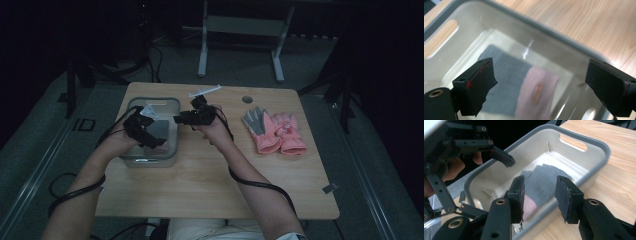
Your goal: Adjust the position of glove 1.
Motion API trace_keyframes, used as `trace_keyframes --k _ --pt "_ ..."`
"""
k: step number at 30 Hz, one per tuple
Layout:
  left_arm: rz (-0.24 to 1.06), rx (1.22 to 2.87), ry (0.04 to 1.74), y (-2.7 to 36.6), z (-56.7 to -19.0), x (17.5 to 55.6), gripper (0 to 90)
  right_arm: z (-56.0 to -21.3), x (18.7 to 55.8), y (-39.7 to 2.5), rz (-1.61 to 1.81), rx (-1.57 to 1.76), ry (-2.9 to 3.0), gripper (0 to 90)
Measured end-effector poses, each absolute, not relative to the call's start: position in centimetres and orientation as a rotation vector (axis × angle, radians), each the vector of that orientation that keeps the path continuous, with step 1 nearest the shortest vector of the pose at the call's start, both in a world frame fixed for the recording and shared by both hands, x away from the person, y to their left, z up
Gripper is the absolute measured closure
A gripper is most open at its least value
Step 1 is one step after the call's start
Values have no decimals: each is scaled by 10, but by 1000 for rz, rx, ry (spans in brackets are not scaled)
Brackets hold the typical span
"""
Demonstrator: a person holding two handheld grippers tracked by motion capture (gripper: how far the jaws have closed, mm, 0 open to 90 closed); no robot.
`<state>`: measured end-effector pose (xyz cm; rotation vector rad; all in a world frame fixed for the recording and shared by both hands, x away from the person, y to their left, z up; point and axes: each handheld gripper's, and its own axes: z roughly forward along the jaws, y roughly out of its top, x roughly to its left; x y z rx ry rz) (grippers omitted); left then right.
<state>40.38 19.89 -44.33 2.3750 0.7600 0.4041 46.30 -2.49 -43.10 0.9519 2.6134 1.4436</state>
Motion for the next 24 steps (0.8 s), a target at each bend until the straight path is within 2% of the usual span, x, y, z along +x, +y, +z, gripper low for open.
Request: trace_keyframes --k 4,10,18,24 --pt "354 2334 737 182 -440 398 20 -431 459 -42 1429 950 2613 589" --pt "290 2308 682 153 -438 389 16 -434 449 -68 1398 929 2603 574" --pt "262 2286 606 119 -441 381 16 -437 446 -107 1382 971 2562 575" --pt "290 2255 537 102 -449 369 16 -437 444 -137 1396 1014 2518 577"
